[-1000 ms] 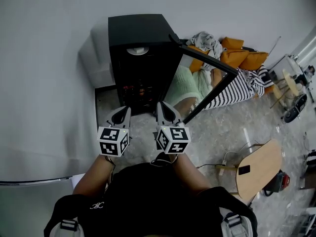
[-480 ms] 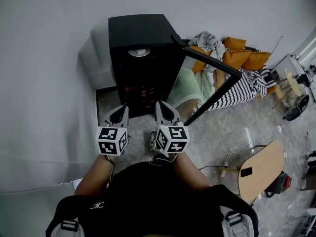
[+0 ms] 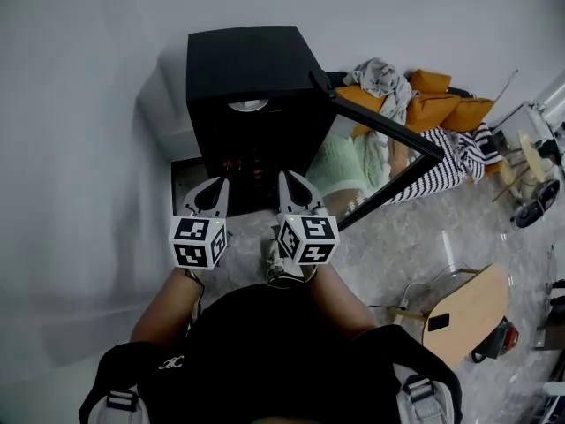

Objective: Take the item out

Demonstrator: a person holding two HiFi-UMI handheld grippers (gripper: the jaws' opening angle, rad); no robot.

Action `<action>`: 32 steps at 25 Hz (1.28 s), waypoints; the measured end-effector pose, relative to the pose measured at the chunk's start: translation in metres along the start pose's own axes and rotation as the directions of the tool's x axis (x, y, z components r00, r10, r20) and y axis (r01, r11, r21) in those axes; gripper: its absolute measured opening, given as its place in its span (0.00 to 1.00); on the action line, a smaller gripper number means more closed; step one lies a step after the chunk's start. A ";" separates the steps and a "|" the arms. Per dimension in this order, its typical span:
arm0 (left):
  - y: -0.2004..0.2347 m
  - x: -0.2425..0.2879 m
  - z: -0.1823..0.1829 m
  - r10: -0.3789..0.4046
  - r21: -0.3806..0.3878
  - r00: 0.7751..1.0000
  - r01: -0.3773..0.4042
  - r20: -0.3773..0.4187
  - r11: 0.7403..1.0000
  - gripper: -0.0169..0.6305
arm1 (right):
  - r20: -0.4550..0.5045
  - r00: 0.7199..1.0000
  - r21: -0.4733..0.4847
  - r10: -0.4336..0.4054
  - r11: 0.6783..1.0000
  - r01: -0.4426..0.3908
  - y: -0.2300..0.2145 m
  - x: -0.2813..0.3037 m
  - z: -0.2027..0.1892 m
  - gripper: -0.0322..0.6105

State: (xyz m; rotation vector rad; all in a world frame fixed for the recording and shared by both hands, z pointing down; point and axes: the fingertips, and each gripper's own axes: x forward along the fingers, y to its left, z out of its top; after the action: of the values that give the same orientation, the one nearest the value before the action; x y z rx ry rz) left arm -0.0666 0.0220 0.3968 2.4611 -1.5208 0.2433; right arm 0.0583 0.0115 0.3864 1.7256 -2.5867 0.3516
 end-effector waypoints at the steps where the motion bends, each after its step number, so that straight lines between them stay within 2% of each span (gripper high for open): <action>1: 0.002 0.007 0.003 0.003 0.000 1.000 -0.003 0.000 1.000 0.04 | -0.001 1.000 -0.002 0.005 1.000 -0.005 -0.003 0.007 0.002 0.06; 14: 0.021 0.098 0.015 0.050 -0.025 0.998 -0.051 -0.035 0.998 0.04 | -0.038 0.996 0.013 0.085 0.996 -0.084 -0.050 0.094 0.010 0.06; 17: 0.022 0.114 0.019 0.063 -0.025 0.997 -0.064 -0.039 0.998 0.04 | -0.067 0.991 0.067 0.115 0.992 -0.110 -0.060 0.109 0.003 0.06; 20: 0.023 0.129 0.020 0.073 -0.024 0.997 -0.074 -0.039 0.997 0.04 | -0.099 0.983 0.183 0.157 0.973 -0.137 -0.069 0.126 -0.009 0.06; 23: 0.026 0.143 0.022 0.084 -0.023 0.996 -0.085 -0.044 0.996 0.04 | -0.097 0.977 0.327 0.192 0.933 -0.151 -0.076 0.142 -0.016 0.06; 26: 0.028 0.155 0.023 0.097 -0.026 0.994 -0.098 -0.047 0.995 0.04 | -0.074 0.973 0.472 0.218 0.867 -0.159 -0.082 0.153 -0.024 0.06; 30: 0.030 0.168 0.026 0.119 -0.033 0.992 -0.121 -0.041 0.992 0.04 | -0.063 0.966 0.589 0.249 0.791 -0.166 -0.091 0.171 -0.033 0.06; 32: 0.033 0.171 0.027 0.135 -0.039 0.990 -0.137 -0.039 0.990 0.04 | -0.065 0.965 0.653 0.253 0.742 -0.150 -0.096 0.181 -0.038 0.06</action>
State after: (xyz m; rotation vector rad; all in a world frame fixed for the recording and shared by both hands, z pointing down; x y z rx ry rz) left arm -0.0197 -0.1463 0.4202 2.3117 -1.6634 0.2761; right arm 0.0709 -0.1817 0.4652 1.4343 -2.7165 1.4773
